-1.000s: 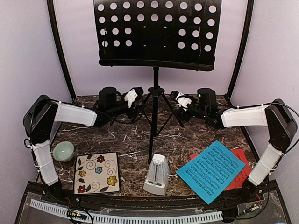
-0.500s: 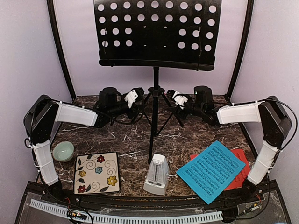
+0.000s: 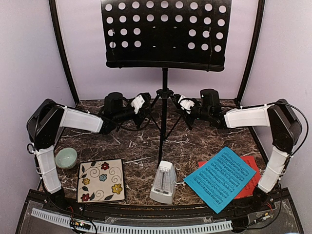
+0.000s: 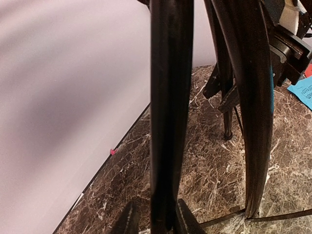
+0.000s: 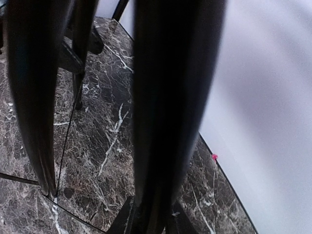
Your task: Set up the instrument practice props
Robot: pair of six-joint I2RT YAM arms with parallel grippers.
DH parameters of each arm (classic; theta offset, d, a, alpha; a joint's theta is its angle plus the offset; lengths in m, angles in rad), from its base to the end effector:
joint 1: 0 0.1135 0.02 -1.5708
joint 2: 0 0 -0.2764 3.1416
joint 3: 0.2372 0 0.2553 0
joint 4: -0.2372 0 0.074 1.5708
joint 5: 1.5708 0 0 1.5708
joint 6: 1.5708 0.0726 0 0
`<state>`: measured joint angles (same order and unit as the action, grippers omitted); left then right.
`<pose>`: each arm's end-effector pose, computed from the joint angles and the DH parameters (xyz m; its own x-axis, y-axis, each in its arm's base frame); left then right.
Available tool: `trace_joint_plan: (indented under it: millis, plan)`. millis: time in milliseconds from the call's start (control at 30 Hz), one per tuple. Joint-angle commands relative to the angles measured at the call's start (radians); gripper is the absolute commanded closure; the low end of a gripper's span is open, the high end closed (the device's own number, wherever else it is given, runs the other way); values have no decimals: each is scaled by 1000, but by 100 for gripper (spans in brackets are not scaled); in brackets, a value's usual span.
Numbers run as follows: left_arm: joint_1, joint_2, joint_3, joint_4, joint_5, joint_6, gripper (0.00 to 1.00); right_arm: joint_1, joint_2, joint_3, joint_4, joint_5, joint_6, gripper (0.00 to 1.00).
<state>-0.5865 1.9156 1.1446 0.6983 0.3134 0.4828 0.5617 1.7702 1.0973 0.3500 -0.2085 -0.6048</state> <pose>0.3840 -0.2820 0.2333 0.3097 0.3244 -0.8938 0.7212 0.5324 0.4432 0.3676 0.2491 0.2307 0.1698 -0.5504 -0.8175 -0.7180 0.4990 -0.4852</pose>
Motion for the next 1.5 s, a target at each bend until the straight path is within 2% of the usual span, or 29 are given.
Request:
trace_joint_plan:
  millis: [0,300,567,800,1133,1333,1467]
  plan:
    - [7,3,34,54,-28,8,76,-23,17,85,78,64,-12,82]
    - [8,42,71,89,-83,37,93,-31,80,171,85,58,-41,100]
    - [44,68,123,112,-128,68,100,-46,146,250,93,52,-77,100]
    - [108,78,151,93,-84,69,100,-54,197,292,96,20,-68,100]
    - [116,113,192,58,-79,93,100,-62,304,399,89,2,-65,100]
    - [117,114,187,60,-67,80,96,-63,308,393,109,-15,-65,87]
    - [112,113,188,61,-48,62,92,-63,293,363,131,-27,-58,81]
